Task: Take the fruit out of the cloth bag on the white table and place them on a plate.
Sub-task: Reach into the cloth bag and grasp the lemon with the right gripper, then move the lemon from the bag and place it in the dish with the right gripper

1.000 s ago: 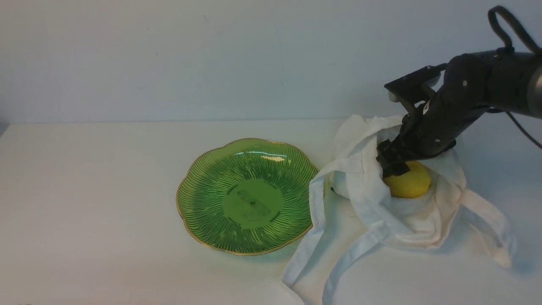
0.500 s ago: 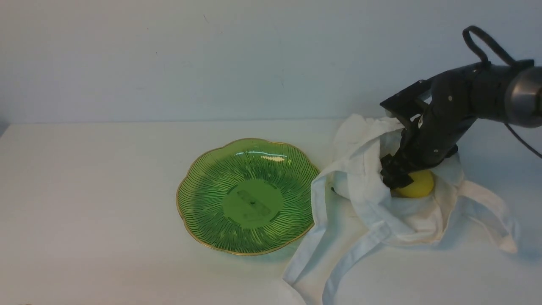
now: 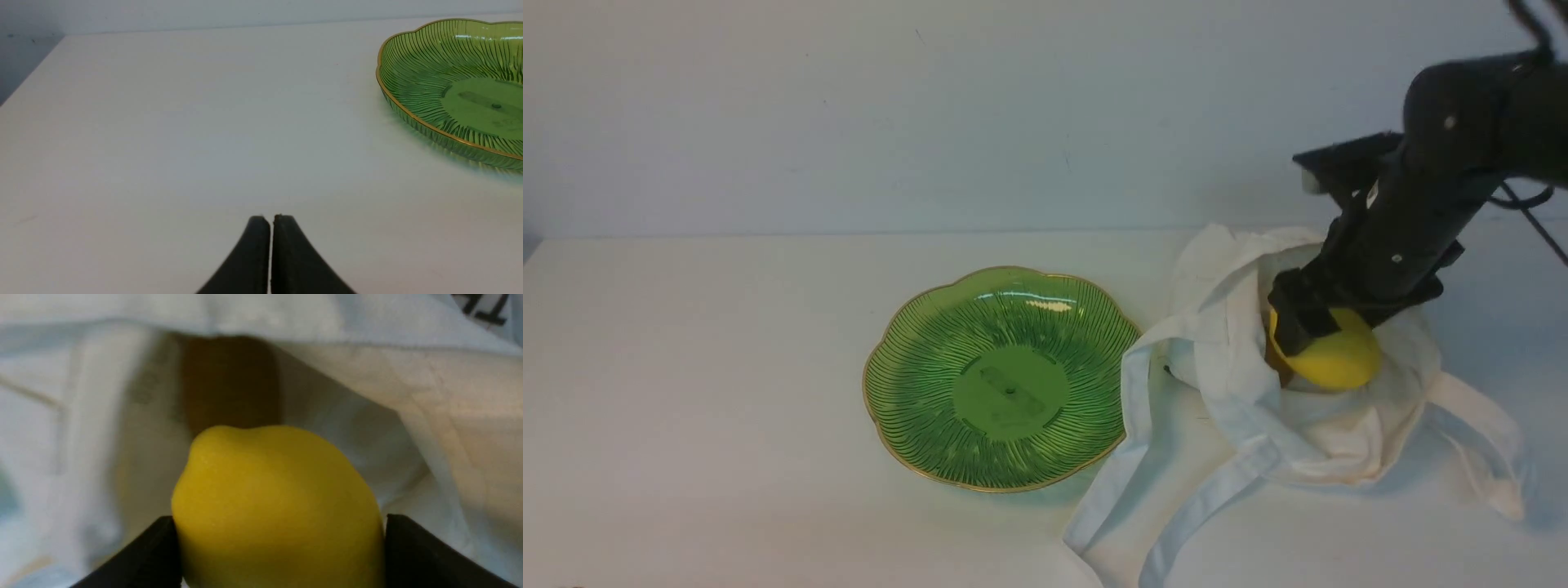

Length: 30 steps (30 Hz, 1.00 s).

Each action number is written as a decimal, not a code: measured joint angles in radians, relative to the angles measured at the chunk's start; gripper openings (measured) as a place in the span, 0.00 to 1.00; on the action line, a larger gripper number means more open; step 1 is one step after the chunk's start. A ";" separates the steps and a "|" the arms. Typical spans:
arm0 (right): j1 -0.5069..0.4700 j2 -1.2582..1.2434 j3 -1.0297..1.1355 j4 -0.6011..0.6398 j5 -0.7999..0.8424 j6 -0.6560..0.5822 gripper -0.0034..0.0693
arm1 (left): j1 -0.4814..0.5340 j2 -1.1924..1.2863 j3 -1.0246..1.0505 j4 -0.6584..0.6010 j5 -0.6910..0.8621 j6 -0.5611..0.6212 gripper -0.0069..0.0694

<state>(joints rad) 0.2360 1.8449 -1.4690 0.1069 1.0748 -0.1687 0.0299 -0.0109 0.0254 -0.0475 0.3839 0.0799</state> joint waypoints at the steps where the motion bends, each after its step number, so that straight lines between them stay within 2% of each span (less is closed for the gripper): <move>1: 0.000 -0.035 0.000 0.030 0.020 -0.002 0.83 | 0.000 0.000 0.000 0.000 0.000 0.000 0.08; 7: 0.011 -0.179 0.000 0.224 0.084 -0.038 0.83 | 0.000 0.000 0.000 0.000 0.000 0.000 0.08; 12: 0.123 -0.183 0.000 0.367 -0.029 -0.191 0.83 | 0.000 0.000 0.000 0.000 0.000 0.000 0.08; 16: 0.213 -0.111 0.000 0.429 -0.187 -0.222 0.83 | 0.000 0.000 0.000 0.000 0.000 0.000 0.08; 20: 0.256 0.006 0.000 0.467 -0.298 -0.241 0.83 | 0.000 0.000 0.000 0.000 0.000 0.000 0.08; 30: 0.264 0.228 -0.081 0.553 -0.337 -0.260 0.83 | 0.000 0.000 0.000 0.000 0.000 0.000 0.08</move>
<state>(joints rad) 0.5005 2.0730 -1.5500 0.6601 0.7382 -0.4288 0.0299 -0.0109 0.0254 -0.0475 0.3839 0.0799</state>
